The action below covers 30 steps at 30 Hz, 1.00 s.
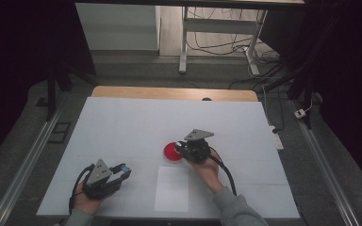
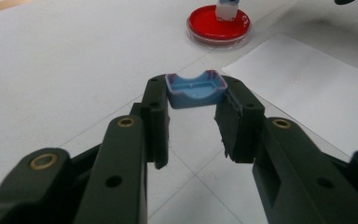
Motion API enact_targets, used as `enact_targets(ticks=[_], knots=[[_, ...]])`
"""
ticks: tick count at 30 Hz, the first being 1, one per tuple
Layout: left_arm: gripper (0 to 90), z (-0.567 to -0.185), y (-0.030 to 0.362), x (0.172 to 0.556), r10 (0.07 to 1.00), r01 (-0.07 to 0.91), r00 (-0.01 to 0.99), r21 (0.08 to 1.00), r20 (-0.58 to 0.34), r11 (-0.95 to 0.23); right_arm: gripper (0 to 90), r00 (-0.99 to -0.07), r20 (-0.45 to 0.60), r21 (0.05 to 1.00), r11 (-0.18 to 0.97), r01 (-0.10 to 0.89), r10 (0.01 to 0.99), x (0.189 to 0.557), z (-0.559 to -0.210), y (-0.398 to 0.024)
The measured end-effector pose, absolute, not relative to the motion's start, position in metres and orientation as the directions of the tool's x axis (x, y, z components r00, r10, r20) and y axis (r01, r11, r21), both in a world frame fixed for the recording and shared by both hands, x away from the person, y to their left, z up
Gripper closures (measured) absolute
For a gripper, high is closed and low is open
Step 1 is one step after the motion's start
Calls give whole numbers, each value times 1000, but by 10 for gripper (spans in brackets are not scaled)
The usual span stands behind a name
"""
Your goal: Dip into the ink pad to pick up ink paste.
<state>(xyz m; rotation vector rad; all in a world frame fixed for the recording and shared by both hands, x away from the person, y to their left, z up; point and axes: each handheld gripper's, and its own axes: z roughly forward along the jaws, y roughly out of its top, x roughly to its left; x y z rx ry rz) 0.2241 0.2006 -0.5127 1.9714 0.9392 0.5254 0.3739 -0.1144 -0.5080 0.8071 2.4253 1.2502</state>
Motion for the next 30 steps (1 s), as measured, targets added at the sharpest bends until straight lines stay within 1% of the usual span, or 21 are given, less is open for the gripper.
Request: enact_targets(ticks=[7,9,16,21,30], knots=[[651,-513,202,224,780,413,626,845,6,-339,752,-802,25,846,414,335,597,373,-501,-118],[651,-512,202,224,780,413,626,845,6,-339,752,-809,15,847,422,322,588,371,-498,-118],[651,-512,201,224,778,412,628,846,7,-339,752,-817,26,868,392,304,576,367,-489,-115],[651,-513,201,224,778,412,629,845,7,-341,752,-825,28,869,394,299,565,365,-488,-112],[651,-513,201,225,777,413,630,843,8,-344,752,-834,16,848,435,303,552,364,-493,-104]])
